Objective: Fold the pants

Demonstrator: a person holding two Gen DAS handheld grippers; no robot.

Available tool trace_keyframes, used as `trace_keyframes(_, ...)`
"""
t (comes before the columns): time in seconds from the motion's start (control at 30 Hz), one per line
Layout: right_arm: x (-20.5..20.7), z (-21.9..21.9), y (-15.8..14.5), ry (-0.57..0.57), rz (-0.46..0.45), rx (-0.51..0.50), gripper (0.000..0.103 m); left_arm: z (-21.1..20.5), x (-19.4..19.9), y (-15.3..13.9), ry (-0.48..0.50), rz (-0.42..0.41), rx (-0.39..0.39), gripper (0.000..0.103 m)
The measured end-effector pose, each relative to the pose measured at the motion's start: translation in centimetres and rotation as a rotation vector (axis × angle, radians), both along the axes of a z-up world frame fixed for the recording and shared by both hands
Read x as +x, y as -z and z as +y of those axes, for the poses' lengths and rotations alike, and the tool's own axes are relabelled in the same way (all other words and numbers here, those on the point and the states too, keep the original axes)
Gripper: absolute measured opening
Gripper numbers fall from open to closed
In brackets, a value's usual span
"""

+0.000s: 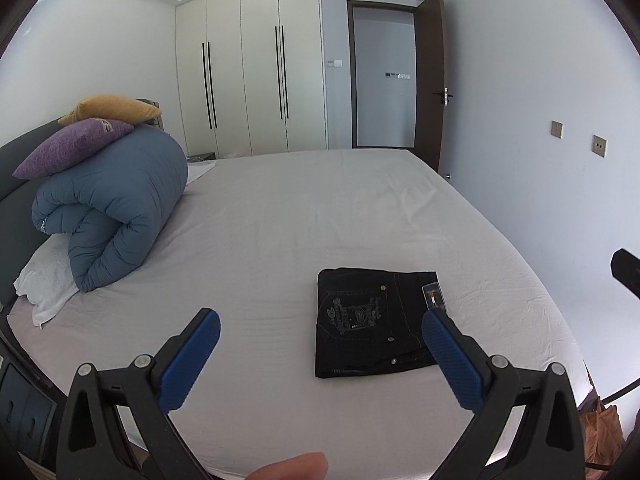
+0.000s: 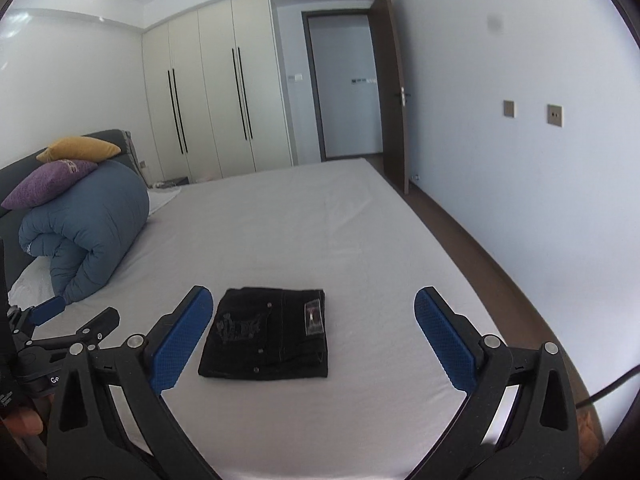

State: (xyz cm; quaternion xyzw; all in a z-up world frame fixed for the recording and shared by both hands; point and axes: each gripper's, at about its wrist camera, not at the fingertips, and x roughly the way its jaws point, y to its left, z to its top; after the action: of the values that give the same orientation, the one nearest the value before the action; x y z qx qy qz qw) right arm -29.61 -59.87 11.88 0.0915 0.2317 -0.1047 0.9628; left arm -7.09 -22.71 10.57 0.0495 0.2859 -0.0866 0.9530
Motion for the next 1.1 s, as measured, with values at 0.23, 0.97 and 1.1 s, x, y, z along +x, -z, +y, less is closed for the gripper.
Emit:
trace_keyframes(0.23, 2.9, 0.4, 4.6, -0.001, 0.201, 0.066, 0.103, -0.3, 1.0, 2.2, -0.01, 0.085, 0.006, 0.103)
trace_keyframes(0.97, 5.8, 2.0, 6.6, -0.043, 0.24, 0.05, 0.103, -0.8, 1.6, 4.3, -0.003, 0.178, 0.002, 0.103)
trace_keyframes(1.1, 6.0, 2.1, 6.7, -0.044, 0.241, 0.051, 0.103, -0.9, 1.6, 4.4, -0.001, 0.183, 0.001, 0.103)
